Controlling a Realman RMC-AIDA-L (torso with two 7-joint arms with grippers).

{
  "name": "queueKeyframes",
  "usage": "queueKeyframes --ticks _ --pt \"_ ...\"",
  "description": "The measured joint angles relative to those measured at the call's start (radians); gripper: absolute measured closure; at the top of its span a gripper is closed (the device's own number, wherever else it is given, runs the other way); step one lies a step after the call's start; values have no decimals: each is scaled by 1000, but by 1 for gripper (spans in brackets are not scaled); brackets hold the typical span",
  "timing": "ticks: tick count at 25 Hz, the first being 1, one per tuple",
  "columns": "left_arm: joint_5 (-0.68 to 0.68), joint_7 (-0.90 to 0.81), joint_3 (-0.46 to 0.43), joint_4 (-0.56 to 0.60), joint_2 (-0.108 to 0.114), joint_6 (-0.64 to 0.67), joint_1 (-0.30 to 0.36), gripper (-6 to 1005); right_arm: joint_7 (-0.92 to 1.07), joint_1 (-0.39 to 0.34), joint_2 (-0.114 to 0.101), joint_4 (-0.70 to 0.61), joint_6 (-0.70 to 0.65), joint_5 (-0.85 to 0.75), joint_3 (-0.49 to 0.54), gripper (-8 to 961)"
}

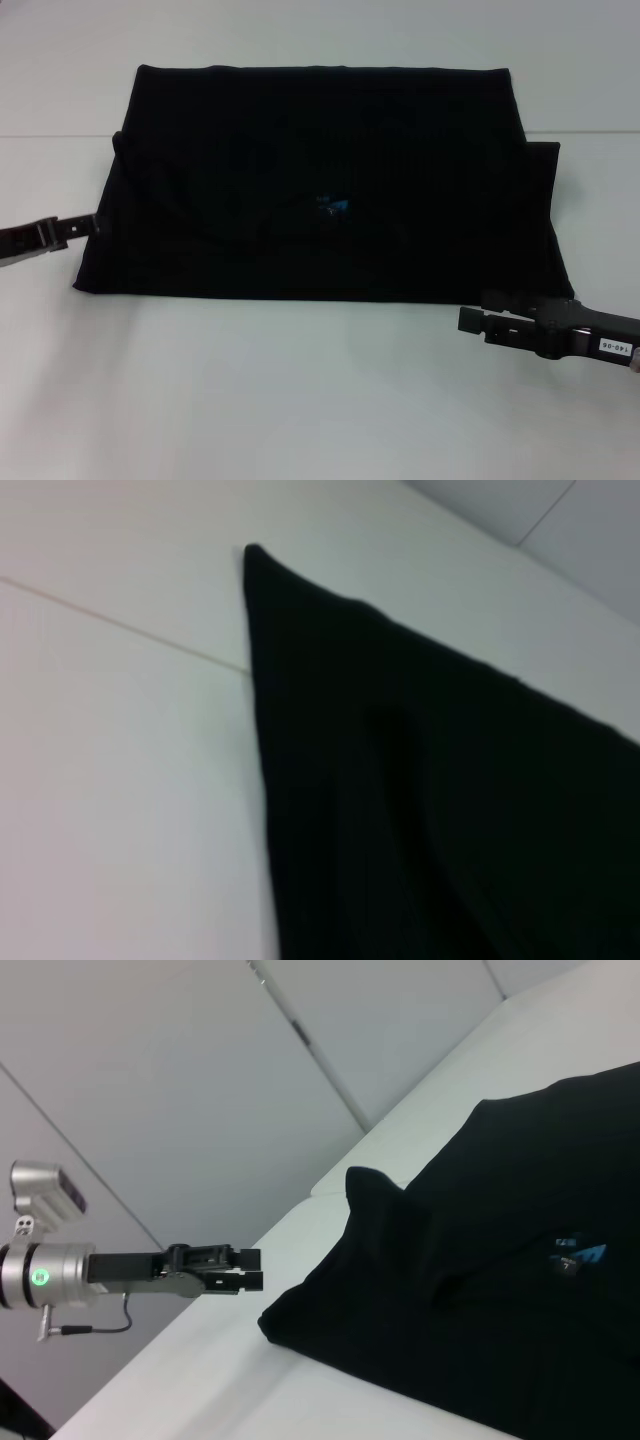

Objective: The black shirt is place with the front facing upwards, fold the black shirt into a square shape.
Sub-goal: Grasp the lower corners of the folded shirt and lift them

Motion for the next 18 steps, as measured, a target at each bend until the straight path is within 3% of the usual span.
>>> queueKeyframes --ticks 18 --pt "5 14 54 -35 -30 -76 -5 136 4 8 9 -1 8 4 0 76"
